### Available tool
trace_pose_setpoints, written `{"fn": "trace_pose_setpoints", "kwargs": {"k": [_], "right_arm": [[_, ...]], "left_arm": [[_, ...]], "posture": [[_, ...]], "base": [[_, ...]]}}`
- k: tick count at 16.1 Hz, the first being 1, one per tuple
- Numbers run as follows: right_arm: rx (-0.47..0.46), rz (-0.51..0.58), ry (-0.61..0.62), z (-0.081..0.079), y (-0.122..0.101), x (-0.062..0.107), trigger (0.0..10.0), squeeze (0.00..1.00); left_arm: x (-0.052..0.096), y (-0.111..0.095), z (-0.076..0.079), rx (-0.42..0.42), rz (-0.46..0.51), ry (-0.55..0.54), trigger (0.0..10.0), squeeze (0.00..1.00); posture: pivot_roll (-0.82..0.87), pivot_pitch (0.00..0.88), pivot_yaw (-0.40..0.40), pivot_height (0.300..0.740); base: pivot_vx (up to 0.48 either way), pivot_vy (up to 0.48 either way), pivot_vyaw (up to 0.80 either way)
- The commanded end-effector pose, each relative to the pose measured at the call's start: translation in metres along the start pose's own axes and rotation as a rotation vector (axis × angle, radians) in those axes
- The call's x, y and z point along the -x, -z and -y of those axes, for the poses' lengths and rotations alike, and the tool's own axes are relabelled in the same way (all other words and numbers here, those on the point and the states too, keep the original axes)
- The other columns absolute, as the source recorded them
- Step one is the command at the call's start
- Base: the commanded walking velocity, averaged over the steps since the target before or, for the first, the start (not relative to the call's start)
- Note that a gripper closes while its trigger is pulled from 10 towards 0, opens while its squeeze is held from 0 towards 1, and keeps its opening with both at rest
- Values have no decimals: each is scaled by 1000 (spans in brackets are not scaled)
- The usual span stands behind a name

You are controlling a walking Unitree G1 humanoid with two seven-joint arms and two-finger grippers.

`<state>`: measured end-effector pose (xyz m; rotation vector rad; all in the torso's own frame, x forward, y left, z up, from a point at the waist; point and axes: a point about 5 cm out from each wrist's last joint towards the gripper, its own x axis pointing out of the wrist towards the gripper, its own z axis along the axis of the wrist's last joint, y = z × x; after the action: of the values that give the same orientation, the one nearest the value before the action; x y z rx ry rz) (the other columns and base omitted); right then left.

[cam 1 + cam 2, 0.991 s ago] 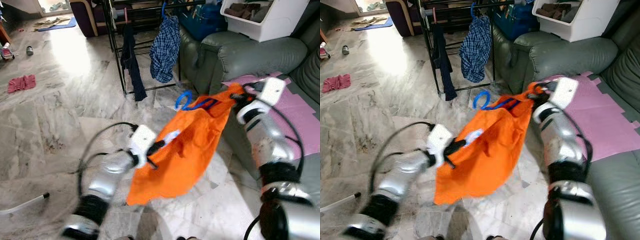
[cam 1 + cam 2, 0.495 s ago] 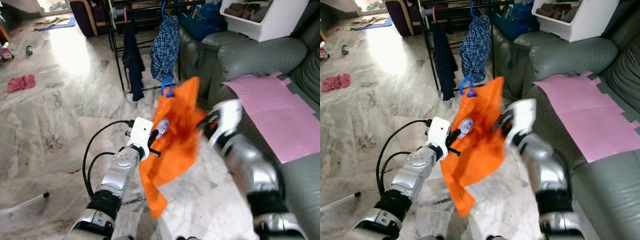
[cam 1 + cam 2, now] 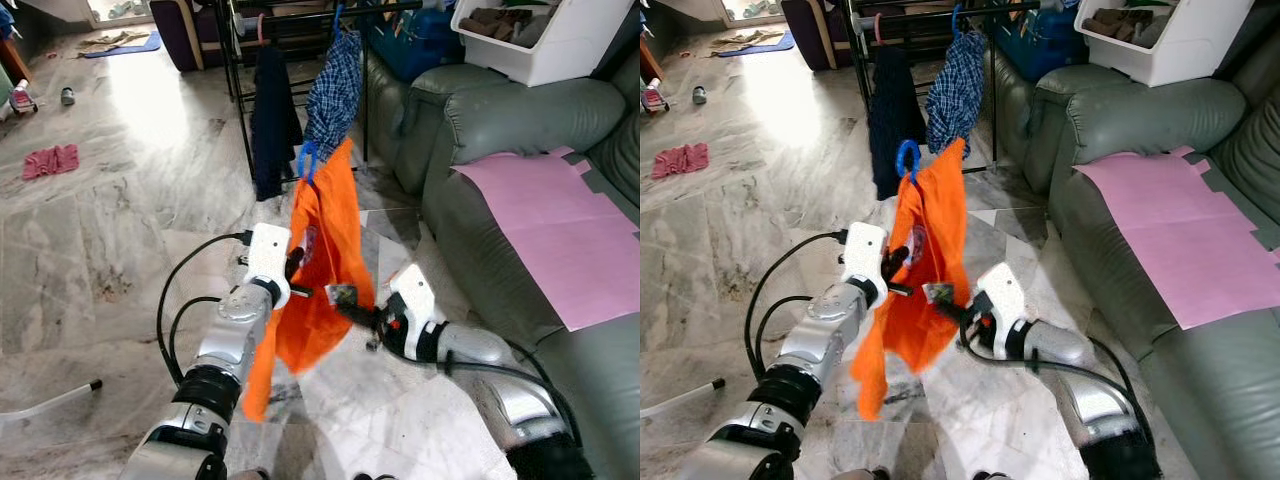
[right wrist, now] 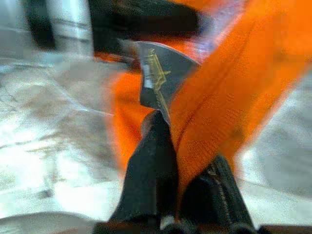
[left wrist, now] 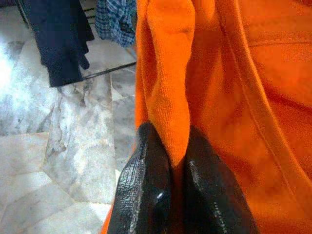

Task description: Hang hanger

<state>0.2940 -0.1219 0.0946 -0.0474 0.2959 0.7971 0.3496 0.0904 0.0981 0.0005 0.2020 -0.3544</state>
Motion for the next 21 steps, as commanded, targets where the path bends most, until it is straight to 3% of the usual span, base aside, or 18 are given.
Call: {"fn": "trace_pose_setpoints", "kwargs": {"k": [1,2,5,6,7,11,13,16,21], "right_arm": [[25,10,100,15,-2,4,10000,0],[30,15,156,23,-3,7,10000,980],[99,15,106,24,-7,18,10000,1000],[171,-4,-10,18,-8,29,10000,1000],[200,-15,-50,18,-9,34,10000,1000],[203,-6,-163,18,-18,52,10000,1000],[259,19,-177,20,-25,58,10000,1000],[341,-12,-158,38,-36,78,10000,1000],[468,-19,-203,46,-50,96,10000,1000]], "left_arm": [[-3,-17,-1,-27,67,39,0,0],[-2,-21,-2,-50,88,60,0,0],[1,-32,-9,-132,126,175,0,0],[4,-34,-20,-168,116,198,0,0],[5,-33,-24,-190,103,214,0,0],[6,-30,-34,-253,98,230,0,0],[10,-34,-30,-360,153,323,0,0],[20,-30,-34,-504,126,506,0,0],[30,-18,-51,-646,32,595,0,0]], "posture": [[-65,95,-15,740],[-64,97,-16,740],[-61,102,-19,740],[-63,106,-20,740],[-64,109,-20,740],[-74,114,-16,740],[-77,116,-13,740],[-82,118,-10,740],[-88,115,-8,740]], "base": [[0,0,0],[0,0,0],[0,0,0],[0,0,0],[0,0,0],[0,0,0],[0,0,0],[0,0,0],[0,0,0]]}}
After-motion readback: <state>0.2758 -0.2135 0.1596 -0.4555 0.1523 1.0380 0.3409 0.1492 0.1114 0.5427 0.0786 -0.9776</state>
